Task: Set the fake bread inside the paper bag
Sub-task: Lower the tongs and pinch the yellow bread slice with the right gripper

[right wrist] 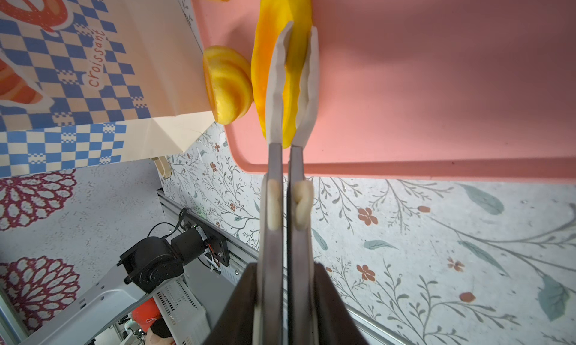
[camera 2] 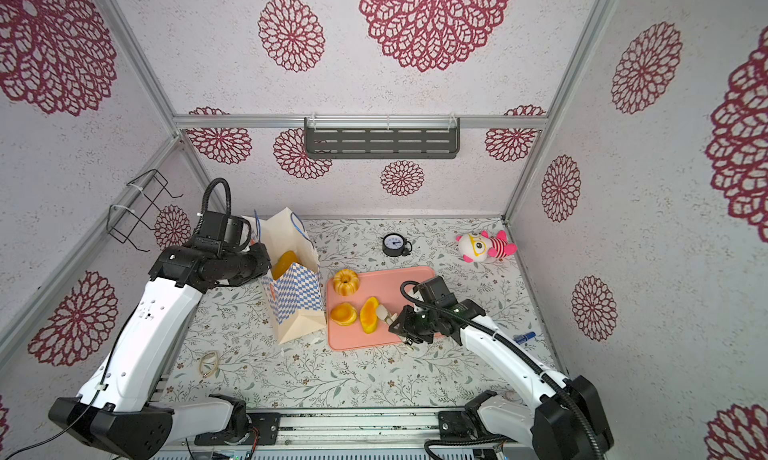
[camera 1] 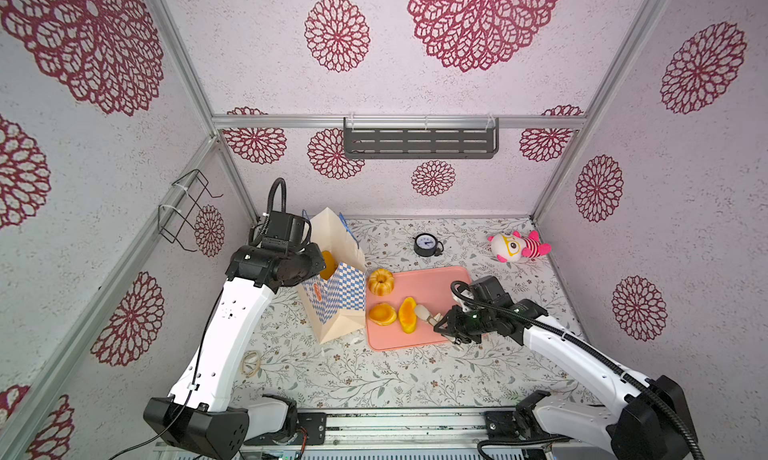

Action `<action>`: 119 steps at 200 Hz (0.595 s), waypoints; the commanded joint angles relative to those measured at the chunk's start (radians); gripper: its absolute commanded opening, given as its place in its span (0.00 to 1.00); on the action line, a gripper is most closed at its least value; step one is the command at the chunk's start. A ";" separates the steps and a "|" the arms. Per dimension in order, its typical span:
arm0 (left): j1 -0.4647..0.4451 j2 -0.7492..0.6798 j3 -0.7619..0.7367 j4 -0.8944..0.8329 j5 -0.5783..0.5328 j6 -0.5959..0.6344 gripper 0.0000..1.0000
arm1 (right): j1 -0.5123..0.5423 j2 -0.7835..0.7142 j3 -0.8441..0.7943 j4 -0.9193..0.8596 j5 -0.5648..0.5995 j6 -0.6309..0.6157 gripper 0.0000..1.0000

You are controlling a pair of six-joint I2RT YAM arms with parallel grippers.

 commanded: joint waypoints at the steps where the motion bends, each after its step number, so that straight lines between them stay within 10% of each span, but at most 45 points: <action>1: 0.002 0.005 0.017 0.037 -0.004 0.001 0.00 | 0.009 -0.009 0.009 0.030 -0.022 -0.002 0.33; 119: 0.003 0.002 0.011 0.036 -0.005 0.006 0.00 | 0.056 0.070 0.025 0.066 -0.020 -0.005 0.32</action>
